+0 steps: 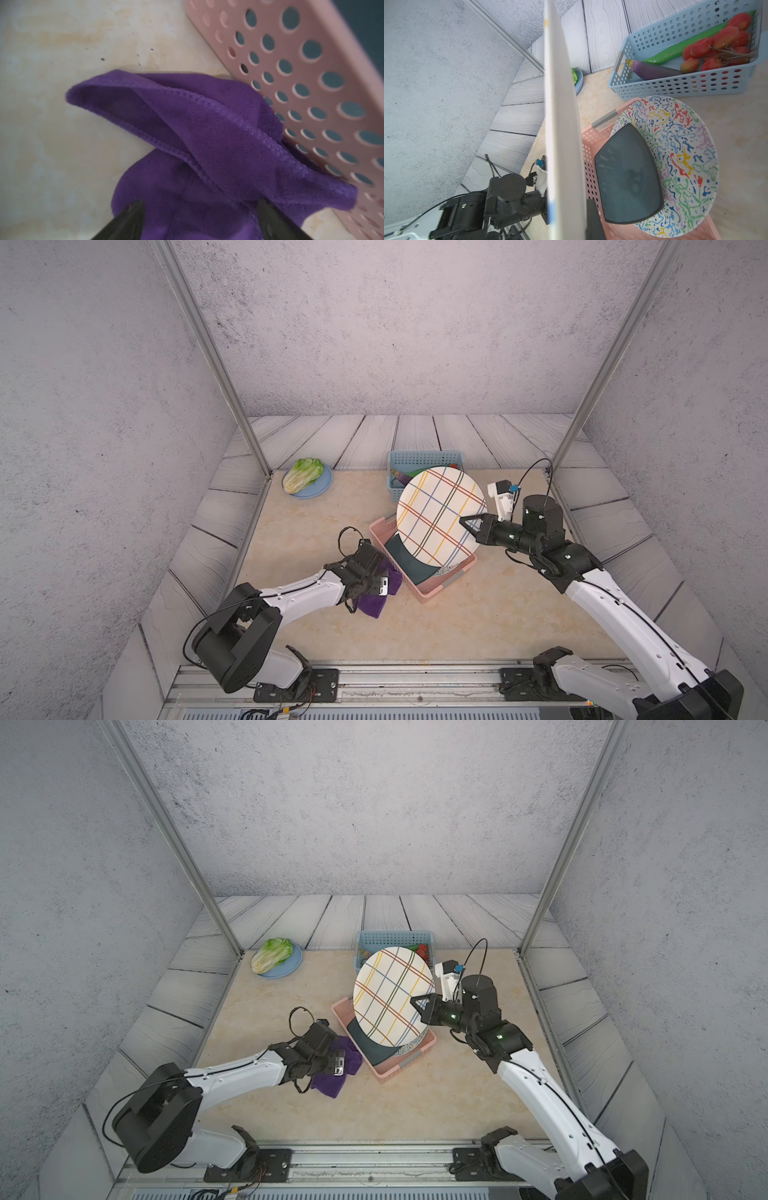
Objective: Wipe the wet plate dry
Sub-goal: Pick up the towel at the center of the board.
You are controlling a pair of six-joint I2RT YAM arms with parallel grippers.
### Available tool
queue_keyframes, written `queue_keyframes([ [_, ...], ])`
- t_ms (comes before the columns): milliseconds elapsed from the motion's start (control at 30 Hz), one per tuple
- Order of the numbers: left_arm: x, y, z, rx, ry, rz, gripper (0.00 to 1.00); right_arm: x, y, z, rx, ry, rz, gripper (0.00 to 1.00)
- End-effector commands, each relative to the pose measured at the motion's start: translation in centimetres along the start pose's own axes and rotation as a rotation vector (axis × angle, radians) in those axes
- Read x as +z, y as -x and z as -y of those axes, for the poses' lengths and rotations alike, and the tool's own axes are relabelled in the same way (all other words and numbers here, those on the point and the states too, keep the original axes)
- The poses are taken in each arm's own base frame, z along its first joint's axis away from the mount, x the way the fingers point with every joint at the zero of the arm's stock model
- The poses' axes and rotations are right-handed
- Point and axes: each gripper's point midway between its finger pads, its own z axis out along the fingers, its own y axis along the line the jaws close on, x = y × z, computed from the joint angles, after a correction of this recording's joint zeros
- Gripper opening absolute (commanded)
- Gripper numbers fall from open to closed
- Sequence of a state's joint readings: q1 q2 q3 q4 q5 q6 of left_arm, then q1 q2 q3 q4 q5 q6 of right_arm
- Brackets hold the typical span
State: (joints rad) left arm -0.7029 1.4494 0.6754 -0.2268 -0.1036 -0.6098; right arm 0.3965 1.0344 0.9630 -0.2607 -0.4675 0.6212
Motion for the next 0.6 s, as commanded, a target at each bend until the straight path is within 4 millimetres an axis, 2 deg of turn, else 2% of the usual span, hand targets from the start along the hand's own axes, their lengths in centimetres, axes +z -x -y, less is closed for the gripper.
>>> queue_keyframes([
  [0,0.7,1.3,2.5,-0.003,-0.105,0.026,0.92,-0.6,-0.6,0.0,0.017,-0.009,0.000,0.00],
  [67,1.5,1.0,3.0,-0.023,-0.130,0.021,0.93,-0.7,-1.0,0.2,0.027,-0.008,-0.009,0.00],
  [133,2.6,0.3,2.7,-0.042,-0.110,-0.005,0.96,-0.6,-1.5,0.5,0.041,-0.011,-0.018,0.00],
  [200,3.8,-0.8,1.6,-0.059,-0.050,-0.044,0.91,-0.4,-1.9,0.8,0.051,-0.016,-0.026,0.00],
  [233,4.1,-1.3,1.0,-0.068,-0.016,-0.057,0.82,-0.4,-2.1,1.1,0.058,-0.021,-0.029,0.00],
  [267,4.2,-1.6,0.4,-0.080,0.012,-0.061,0.65,-0.3,-2.3,1.2,0.061,-0.024,-0.033,0.00],
  [333,3.3,-1.3,-0.3,-0.094,0.031,-0.038,0.20,-0.3,-2.7,1.5,0.065,-0.026,-0.037,0.00],
  [367,2.1,-0.9,-0.6,-0.097,0.039,-0.022,0.03,-0.3,-2.8,1.5,0.065,-0.021,-0.036,0.00],
  [467,-5.1,2.9,-0.5,-0.111,-0.007,0.132,0.00,-0.2,-3.4,1.1,0.078,0.018,-0.046,0.00],
  [567,-13.1,6.6,1.6,-0.090,-0.212,0.359,0.00,0.0,-3.9,0.4,0.124,0.084,-0.044,0.00],
])
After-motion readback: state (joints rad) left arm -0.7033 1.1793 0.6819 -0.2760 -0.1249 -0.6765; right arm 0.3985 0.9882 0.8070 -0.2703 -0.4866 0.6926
